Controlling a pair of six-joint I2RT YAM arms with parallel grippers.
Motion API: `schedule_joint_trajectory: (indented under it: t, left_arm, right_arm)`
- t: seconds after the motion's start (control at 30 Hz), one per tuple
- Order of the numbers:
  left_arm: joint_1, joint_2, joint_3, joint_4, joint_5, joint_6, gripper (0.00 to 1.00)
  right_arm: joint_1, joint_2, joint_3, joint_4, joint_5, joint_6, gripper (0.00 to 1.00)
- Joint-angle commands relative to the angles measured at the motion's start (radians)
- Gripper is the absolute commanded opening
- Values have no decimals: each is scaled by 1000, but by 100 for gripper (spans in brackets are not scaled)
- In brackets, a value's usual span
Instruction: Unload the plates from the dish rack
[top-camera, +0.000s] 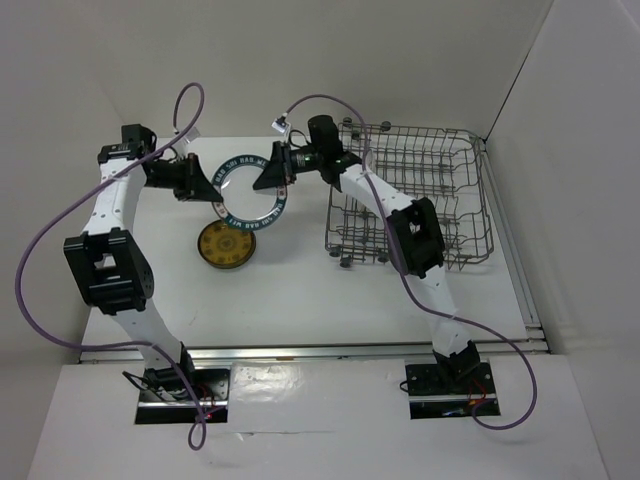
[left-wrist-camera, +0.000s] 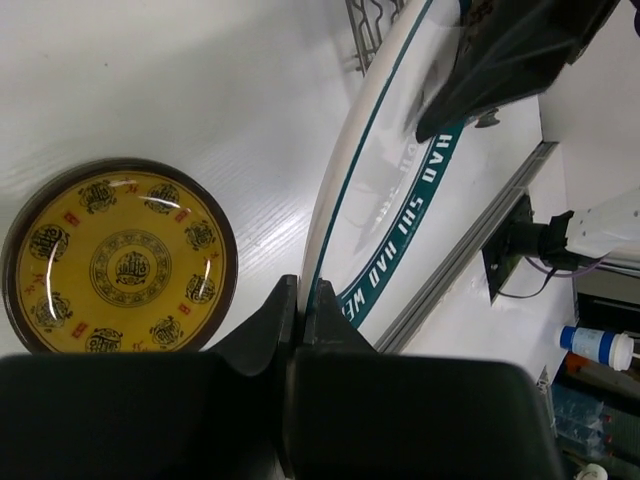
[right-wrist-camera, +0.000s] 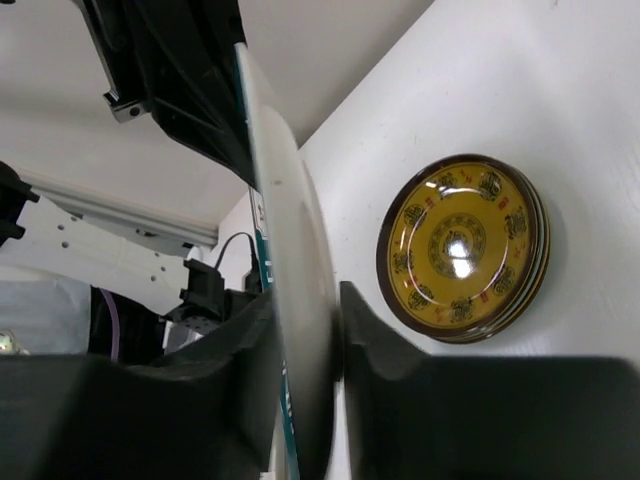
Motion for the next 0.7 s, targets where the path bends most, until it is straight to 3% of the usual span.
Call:
schedule_joint_trajectory:
  t: [0.0,0.13,0.2,0.23,0.3,0.43,0.47,0.53,0.67]
  left_arm:
    - [29,59,91,-18,48,1,0]
    - [60,102,131,-5,85,-36,0]
    - [60,127,131,27,94,-51,0]
    - [60,148,140,43,104,-65,0]
    - [60,187,169,73,122,-100,0]
    - [60,335,275,183,40,-244,0]
    - [60,374,310,195,9,-276,0]
    - [60,495,433,180,-4,-305,0]
    - [26,587,508,244,-28,-306,0]
  right_arm:
    - [13,14,95,-45,-16,-42,37]
    - [-18,5,105,-90,41,-89,69]
    - [-30,5,105,-101,51,-112,75]
    - [-42,5,105,-101,90,-124,87]
    - [-56,15,134,-133,130,-135,100]
    - [-67,-4,209,-286,310,-242,100]
    - [-67,-21,219,-371,455,-264,100]
    - [-67,-85,253,-450,595,-325,100]
    - [-58,-229,263,-614,1072,-408,100]
